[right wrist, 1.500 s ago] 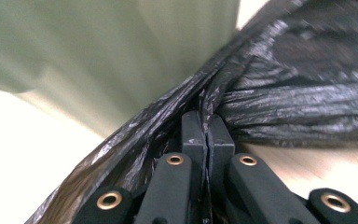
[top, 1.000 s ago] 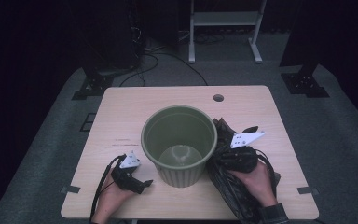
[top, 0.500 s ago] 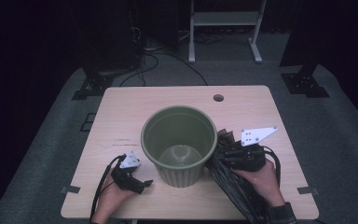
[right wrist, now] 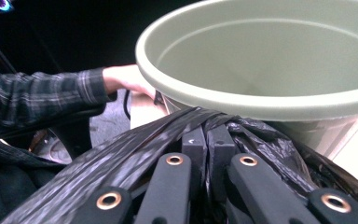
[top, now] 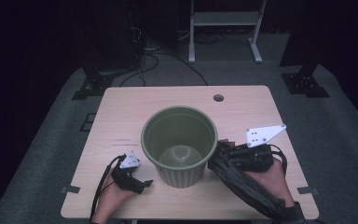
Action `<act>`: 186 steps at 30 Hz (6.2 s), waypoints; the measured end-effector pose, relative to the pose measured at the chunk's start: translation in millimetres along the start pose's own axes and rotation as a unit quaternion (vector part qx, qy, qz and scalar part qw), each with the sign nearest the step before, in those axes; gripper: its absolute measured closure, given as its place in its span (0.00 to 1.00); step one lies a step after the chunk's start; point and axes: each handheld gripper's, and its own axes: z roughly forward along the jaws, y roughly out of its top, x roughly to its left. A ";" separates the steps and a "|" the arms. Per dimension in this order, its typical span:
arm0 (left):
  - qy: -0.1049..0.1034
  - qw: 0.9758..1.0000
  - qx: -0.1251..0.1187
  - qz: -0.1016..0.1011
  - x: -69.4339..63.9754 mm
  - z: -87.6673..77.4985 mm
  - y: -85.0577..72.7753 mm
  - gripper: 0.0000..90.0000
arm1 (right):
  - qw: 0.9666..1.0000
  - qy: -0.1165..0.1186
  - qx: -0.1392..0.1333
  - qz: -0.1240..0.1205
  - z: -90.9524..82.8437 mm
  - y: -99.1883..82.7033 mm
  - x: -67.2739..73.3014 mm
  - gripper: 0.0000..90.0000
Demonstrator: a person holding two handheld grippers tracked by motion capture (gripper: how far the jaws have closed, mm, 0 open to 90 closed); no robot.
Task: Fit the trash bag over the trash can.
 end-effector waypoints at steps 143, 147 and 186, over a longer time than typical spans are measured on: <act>-0.005 1.000 -0.002 0.003 -1.1 0.6 0.1 0.00 | 0.994 -0.091 -0.032 0.061 -28.5 35.7 -53.4 0.42; -0.005 1.000 -0.002 0.004 -1.1 0.6 0.1 0.00 | 0.993 -0.083 -0.027 0.084 -28.3 28.3 -57.6 0.40; 0.005 1.000 0.005 0.001 -3.4 -2.5 0.2 0.00 | 0.983 -0.163 -0.029 0.084 -6.8 40.5 -107.9 0.49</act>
